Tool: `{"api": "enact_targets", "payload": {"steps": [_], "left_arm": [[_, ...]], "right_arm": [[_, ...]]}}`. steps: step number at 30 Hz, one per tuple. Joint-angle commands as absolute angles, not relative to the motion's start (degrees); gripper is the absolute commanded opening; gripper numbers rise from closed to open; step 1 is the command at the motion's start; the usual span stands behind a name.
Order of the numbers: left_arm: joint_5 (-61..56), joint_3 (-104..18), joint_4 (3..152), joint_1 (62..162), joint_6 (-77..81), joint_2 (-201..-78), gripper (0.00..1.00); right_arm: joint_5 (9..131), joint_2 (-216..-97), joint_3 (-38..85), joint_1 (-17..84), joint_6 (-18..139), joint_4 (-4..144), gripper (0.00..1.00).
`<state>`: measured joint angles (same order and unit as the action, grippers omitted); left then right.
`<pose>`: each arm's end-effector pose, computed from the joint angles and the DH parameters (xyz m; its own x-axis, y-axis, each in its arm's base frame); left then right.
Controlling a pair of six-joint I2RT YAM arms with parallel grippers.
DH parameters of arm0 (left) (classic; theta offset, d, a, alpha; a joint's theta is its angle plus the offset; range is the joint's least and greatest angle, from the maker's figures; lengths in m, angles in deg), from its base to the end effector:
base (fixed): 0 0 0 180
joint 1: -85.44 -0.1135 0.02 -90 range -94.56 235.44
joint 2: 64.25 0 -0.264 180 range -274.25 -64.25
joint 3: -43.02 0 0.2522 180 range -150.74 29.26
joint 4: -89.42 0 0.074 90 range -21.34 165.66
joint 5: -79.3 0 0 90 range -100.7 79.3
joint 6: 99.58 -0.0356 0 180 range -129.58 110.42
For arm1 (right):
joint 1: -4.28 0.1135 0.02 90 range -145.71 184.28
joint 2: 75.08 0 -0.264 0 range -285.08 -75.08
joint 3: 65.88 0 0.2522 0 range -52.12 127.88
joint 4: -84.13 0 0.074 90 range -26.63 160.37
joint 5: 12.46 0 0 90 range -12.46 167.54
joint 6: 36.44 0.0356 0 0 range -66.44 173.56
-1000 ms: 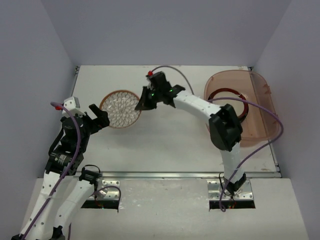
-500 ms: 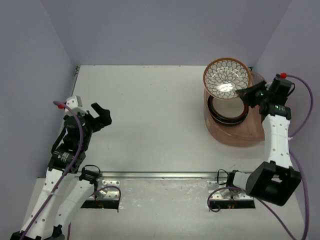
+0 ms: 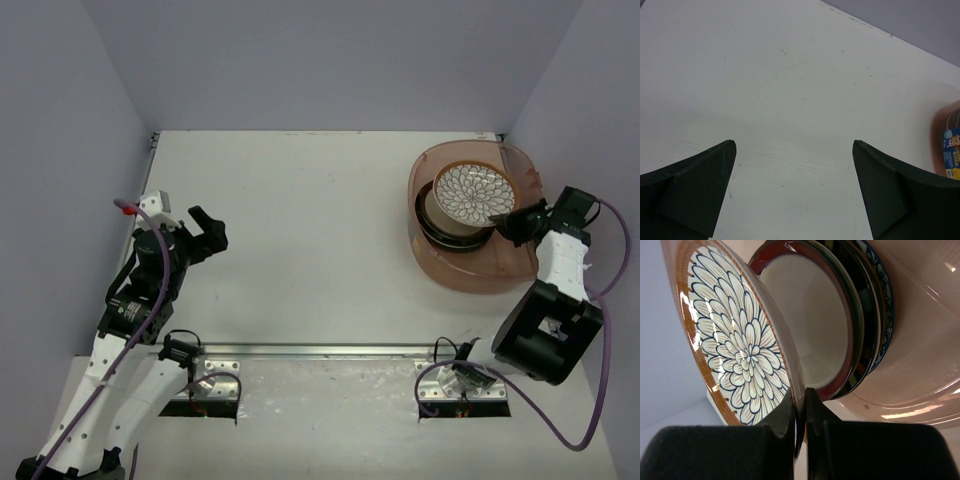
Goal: Place the plates into the plastic bin on the countertop
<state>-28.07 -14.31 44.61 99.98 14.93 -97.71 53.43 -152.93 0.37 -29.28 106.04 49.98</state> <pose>0.1297 -0.0227 0.3225 -0.3022 -0.3307 -0.8941 -0.1711 0.9415 -0.2904 0.2462 -0.1459 0.2446 -0.1517 0.9694 -0.1929 0.6361 0.2451 0.7317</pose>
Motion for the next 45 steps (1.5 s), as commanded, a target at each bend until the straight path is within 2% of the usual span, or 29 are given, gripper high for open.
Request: {"api": "enact_targets", "payload": {"steps": [1, 8, 10, 11, 14, 15, 16, 17, 24, 29, 32, 35, 37, 41, 45], "left_arm": [[-27.7, -15.0, 47.4, 100.9, 14.1, -98.7, 1.00], [-28.1, -15.0, 47.3, 101.1, 14.0, -98.9, 1.00], [-28.0, -15.0, 47.4, 101.2, 14.0, -99.0, 1.00], [-28.0, -15.0, 47.4, 101.2, 14.0, -99.0, 1.00], [-28.6, -15.2, 47.1, 101.2, 13.9, -99.1, 1.00], [-28.8, -15.2, 47.0, 101.2, 14.0, -99.0, 1.00], [-29.0, -15.2, 46.8, 101.2, 14.0, -99.0, 1.00], [-29.0, -15.2, 46.9, 101.2, 14.0, -99.1, 1.00], [-27.9, -15.9, 46.9, 101.2, 14.0, -102.0, 1.00], [-27.5, -19.1, 45.2, 101.2, 13.8, -107.1, 1.00], [-26.7, -25.8, 43.6, 101.2, 14.0, -113.6, 1.00], [-25.2, -31.0, 42.3, 101.2, 13.6, -117.6, 1.00], [-25.7, -33.6, 41.0, 101.2, 12.9, -119.0, 1.00], [-29.3, -33.6, 41.7, 101.3, 10.4, -115.6, 1.00], [-33.3, -27.6, 45.5, 101.6, 6.3, -106.0, 1.00]], "right_arm": [[52.9, -154.5, 0.8, -27.5, 108.6, 60.9, 0.00], [56.3, -157.7, 1.6, -24.3, 109.5, 63.3, 0.05], [57.0, -159.5, 2.6, -23.1, 109.1, 63.0, 0.09], [57.0, -160.0, 2.9, -22.7, 108.9, 62.7, 0.14], [57.8, -160.4, 3.9, -22.5, 107.6, 59.5, 0.46], [58.5, -159.5, 3.9, -22.5, 107.0, 58.5, 0.61], [59.3, -158.8, 3.7, -22.4, 106.7, 58.2, 0.94], [59.4, -157.9, 3.9, -22.4, 106.3, 56.8, 0.97], [66.6, -148.1, 7.2, -22.5, 98.7, 47.7, 0.99], [62.4, -145.4, 12.1, -21.7, 87.5, 39.3, 0.99], [64.0, -138.2, 10.6, -10.3, 77.4, 39.0, 0.99], [70.8, -133.9, 9.2, 0.0, 66.5, 37.0, 0.99], [76.0, -131.2, 9.1, 4.5, 66.3, 34.3, 0.99], [74.4, -121.6, 8.8, 6.7, 70.5, 29.3, 0.99], [72.7, -115.3, 10.1, 6.7, 69.6, 21.2, 0.99]]}}
